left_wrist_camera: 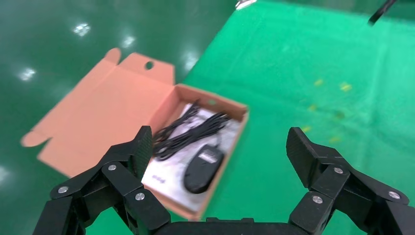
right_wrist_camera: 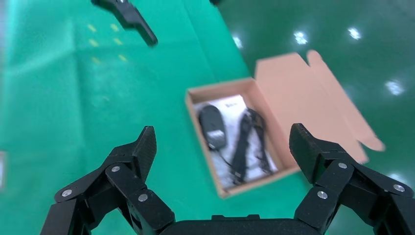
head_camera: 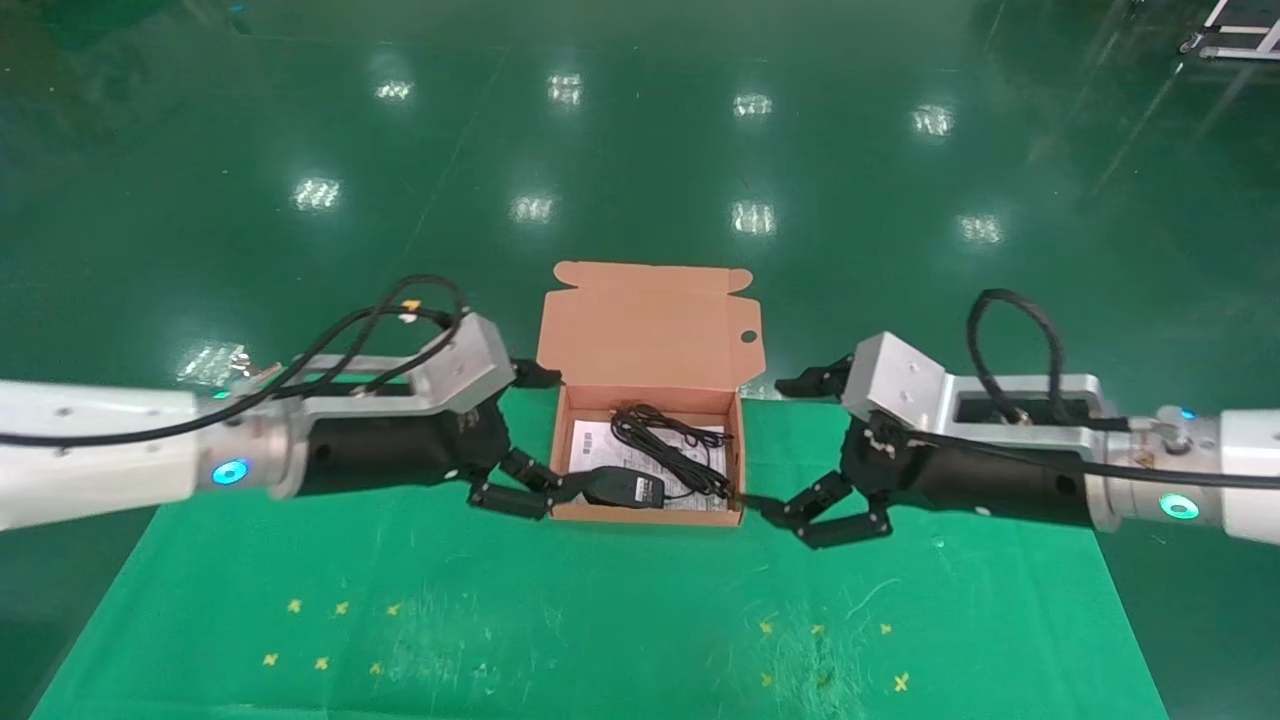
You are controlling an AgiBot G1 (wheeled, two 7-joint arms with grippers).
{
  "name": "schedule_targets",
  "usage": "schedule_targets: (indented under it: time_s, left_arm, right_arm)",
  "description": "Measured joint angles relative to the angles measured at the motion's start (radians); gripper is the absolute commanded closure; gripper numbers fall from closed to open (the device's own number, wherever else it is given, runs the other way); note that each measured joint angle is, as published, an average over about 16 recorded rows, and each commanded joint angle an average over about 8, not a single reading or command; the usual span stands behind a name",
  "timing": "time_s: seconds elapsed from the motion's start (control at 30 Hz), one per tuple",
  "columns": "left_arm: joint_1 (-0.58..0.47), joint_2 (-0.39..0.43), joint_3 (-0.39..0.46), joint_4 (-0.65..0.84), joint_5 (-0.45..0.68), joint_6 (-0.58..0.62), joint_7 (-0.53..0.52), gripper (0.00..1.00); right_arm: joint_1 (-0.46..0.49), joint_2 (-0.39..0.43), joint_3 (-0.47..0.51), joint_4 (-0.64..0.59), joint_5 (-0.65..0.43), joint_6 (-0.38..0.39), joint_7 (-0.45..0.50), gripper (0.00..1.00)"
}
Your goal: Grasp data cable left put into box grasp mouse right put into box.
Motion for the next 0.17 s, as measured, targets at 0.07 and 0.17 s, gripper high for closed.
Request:
schedule_targets:
  time_s: [0.07, 0.17]
  left_arm:
    - [0.011, -0.010, -0.013, -0.007, -0.021, 0.015, 0.003, 0.00]
    - [0.027, -0.026, -0.034, -0.017, -0.053, 0.038, 0.008, 0.00]
  right_arm:
    - [-0.011, 0.004, 0.015, 0.004, 0.017, -0.013, 0.000, 0.00]
    - [-0.028, 0.010, 0.036, 0.010, 0.041, -0.033, 0.000, 0.00]
